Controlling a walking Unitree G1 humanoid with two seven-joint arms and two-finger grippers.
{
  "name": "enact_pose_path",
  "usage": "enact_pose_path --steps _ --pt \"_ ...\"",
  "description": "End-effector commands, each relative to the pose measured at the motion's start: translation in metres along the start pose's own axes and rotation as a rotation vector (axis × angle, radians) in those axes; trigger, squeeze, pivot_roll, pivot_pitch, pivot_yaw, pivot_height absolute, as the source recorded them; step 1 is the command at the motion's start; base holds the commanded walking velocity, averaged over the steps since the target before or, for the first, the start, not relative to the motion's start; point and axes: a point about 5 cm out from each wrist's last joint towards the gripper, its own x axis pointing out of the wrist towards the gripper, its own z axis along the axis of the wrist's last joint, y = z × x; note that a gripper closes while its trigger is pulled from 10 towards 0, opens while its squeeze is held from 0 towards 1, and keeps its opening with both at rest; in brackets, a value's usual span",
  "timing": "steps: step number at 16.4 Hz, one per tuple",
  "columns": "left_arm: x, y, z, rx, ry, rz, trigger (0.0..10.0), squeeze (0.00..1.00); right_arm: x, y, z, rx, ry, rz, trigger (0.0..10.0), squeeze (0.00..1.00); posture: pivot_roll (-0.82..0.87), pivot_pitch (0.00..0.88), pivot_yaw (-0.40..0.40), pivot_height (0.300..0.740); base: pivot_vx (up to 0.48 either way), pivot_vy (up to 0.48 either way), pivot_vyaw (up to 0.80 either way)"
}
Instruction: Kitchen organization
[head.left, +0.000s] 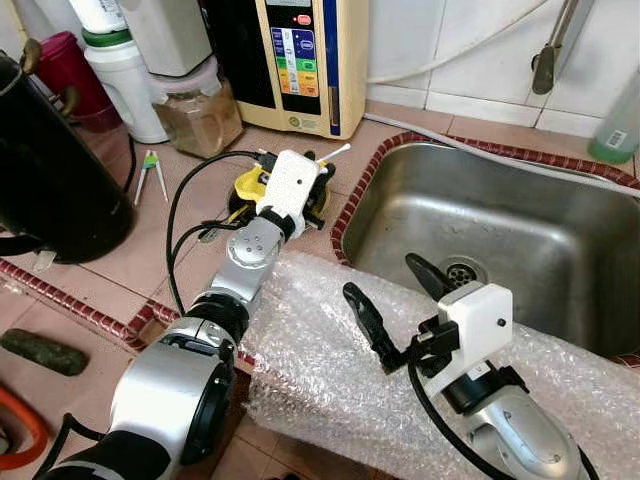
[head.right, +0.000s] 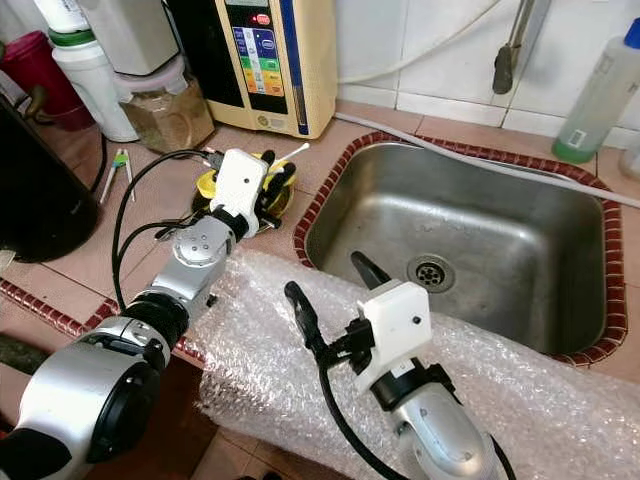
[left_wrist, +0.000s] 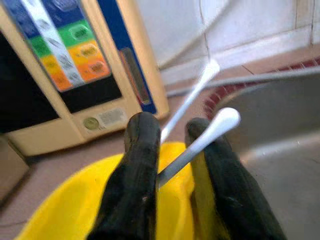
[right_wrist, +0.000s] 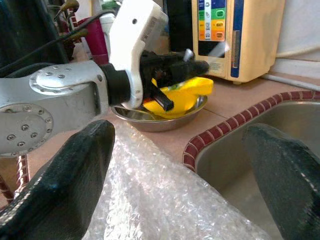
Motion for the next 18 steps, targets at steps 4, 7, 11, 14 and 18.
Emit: enact_pose_path --steps 4,7,11,14,18 --pt "-0.005 0.017 0.007 -0.003 -0.095 0.087 0.0 0.0 0.002 -0.002 0.001 -0.008 -0.013 -0.017 10.0 0.0 -0.23 0.127 0.113 0.74 0.0 0.0 0.0" --pt "-0.009 0.035 0.021 -0.004 -0.191 0.164 0.0 0.0 0.003 -0.004 0.0 -0.016 -0.014 -0.026 10.0 0.0 -0.21 0.121 0.101 0.74 0.0 0.0 0.0" --pt "-0.018 0.068 0.037 -0.122 -0.27 0.212 0.0 0.0 0.008 -0.01 -0.003 -0.028 -0.01 -0.04 10.0 0.0 -0.16 0.119 0.07 0.74 0.0 0.0 0.0" --pt "-0.017 0.071 0.04 -0.375 -0.244 0.16 0.0 0.0 0.014 -0.015 -0.005 -0.022 -0.016 -0.045 10.0 0.0 -0.13 0.091 0.047 0.74 0.0 0.0 0.0" --pt "-0.018 0.046 0.044 -0.654 -0.176 -0.08 0.0 0.0 0.029 -0.025 0.001 -0.09 -0.056 -0.029 10.0 0.0 -0.09 0.064 0.025 0.74 0.0 0.0 0.0"
